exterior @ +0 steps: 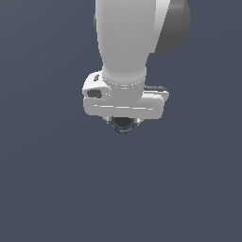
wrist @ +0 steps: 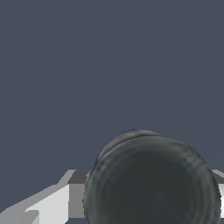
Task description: Pick up the object and move it to a goal position.
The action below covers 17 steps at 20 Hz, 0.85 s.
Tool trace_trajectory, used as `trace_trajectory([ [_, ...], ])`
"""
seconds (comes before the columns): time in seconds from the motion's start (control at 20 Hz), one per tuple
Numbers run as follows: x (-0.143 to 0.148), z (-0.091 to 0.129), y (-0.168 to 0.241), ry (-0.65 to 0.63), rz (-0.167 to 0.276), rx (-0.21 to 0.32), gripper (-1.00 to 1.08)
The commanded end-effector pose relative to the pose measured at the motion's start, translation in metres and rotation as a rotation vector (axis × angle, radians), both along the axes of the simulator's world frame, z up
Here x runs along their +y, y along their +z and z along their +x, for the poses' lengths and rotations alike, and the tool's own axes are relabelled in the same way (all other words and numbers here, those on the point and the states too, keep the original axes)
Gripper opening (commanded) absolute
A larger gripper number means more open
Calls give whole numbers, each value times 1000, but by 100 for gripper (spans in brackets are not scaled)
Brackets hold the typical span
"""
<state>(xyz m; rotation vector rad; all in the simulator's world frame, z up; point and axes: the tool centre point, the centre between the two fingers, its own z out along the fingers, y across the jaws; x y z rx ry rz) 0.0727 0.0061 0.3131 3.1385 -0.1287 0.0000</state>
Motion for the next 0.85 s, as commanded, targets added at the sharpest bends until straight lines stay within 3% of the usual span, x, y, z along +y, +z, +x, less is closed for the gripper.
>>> trace_trajectory([
  [0.0,3,6,13,0,0,0,-100],
  [0.8,12,22,43,0,0,0,-100],
])
